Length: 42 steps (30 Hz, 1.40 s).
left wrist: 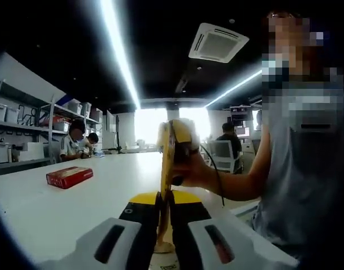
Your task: Tear open the coffee pouch, take out the coffee, and pour the coffee from the pouch into the cup
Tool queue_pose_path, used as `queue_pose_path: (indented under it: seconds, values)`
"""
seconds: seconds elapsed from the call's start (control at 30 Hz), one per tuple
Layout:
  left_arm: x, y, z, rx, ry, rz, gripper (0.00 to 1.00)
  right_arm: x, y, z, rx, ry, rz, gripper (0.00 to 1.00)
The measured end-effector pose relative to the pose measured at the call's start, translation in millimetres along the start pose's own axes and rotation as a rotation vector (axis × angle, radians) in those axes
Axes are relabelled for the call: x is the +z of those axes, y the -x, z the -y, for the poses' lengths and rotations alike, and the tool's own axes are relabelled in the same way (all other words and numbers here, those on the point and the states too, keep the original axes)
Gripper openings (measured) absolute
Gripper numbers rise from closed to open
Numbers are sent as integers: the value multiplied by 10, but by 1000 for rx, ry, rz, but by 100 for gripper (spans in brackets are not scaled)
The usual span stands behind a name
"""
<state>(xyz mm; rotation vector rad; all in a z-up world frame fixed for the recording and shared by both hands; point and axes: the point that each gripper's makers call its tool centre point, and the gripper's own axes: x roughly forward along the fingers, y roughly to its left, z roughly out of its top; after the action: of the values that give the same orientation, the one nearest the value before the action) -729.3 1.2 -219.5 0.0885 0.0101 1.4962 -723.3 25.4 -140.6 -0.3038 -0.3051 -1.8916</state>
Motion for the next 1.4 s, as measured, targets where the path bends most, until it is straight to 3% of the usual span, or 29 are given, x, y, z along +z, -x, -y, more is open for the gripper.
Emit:
queue_pose_path:
  seconds: [0.33,0.7,0.8,1.03,1.23,1.4]
  values:
    - [-5,6,15,1,-5,-6,10,-4,-9,0,10,-56,-26,5]
    - [7,5,22,-2,-2,-9,7,3,-10,66,-63,41,-32,6]
    - [-8,0,35,-9,-7,-17,6,-9,17,72,-58,69,-21,7]
    - [22,0,22,-6,-9,-4,5,56,65,10,-6,14,52,17]
    - [57,8,8,-8,-18,10,5,-71,28,56,-23,9,29,16]
    - [13,1,-16,-7,-18,-6,5,-67,28,70,-22,-19,68,10]
